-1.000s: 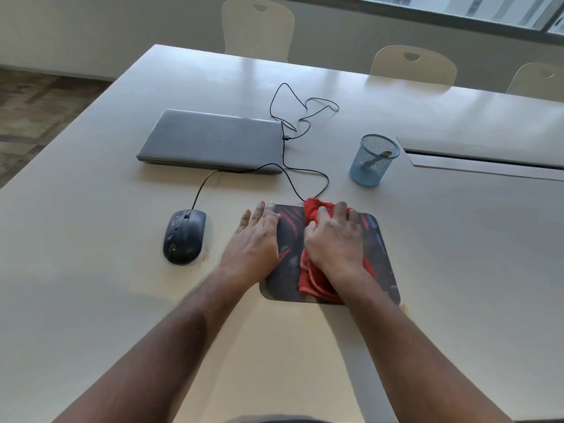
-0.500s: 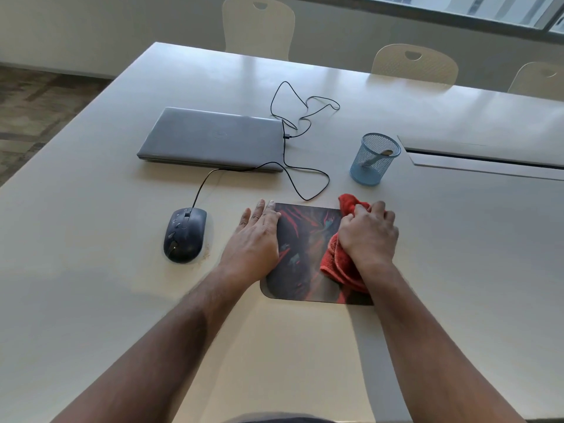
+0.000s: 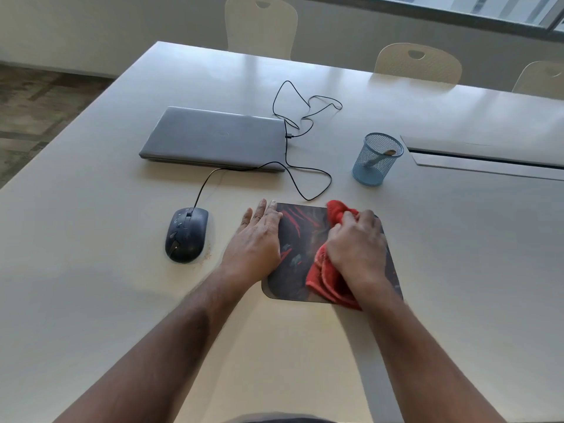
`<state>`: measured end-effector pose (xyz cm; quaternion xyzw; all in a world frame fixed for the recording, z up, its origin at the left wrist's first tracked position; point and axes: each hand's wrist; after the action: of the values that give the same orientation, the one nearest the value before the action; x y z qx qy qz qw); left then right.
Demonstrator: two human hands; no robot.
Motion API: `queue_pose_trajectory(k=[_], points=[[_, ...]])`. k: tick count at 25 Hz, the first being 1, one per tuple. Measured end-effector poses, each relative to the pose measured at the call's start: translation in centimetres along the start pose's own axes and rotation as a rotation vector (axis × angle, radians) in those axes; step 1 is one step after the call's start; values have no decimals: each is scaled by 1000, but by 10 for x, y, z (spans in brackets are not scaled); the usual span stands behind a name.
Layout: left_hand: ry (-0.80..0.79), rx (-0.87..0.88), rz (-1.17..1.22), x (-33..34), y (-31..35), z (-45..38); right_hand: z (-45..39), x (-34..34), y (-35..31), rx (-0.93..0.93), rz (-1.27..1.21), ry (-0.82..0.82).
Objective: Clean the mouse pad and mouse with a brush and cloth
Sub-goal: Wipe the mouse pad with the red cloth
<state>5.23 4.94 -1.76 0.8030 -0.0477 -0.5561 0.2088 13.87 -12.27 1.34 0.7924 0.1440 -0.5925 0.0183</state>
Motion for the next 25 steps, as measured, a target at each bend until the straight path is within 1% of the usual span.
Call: queue_pose_trajectory(k=[3,6,8,11,13,14,16,19,21,23,25], points=[[-2,0,-7,-1,0,-1,-21,1,21,145,3,-10],[-7,-3,-7,-1,1,-1,-21,-1,11,173,-10,-29],[-6,-13,1,0,1,-1,-3,-5,-7,109,-3,-36],[-12,-13,-8,1,2,-2,45,-8,-38,-87,16,-15],[-22,-28,10,-2,3,-1,64,-7,-43,-190,-14,-13],[-31,-32,14,-3,3,-1,63,-7,-39,-202,-22,-18],[-35,-18,-6,-4,2,-1,49,-7,-21,-144,2,-17],[-20,-17,1,-6,2,1,21,-6,12,40,66,-8],[-20,-7,3,-6,2,0,7,-5,24,126,52,-18],[-15,-2,7,-5,3,1,3,-6,23,152,37,-31],[-15,-6,7,-5,2,1,11,-10,11,115,33,-52]])
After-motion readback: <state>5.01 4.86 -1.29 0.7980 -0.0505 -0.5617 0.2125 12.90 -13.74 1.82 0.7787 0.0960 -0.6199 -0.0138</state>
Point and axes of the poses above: each hand's wrist, its own z-axis away from the middle knuckle, its own x-axis out of the palm, y = z × x, and after that the axes turned 10 degrees about y, right-handed
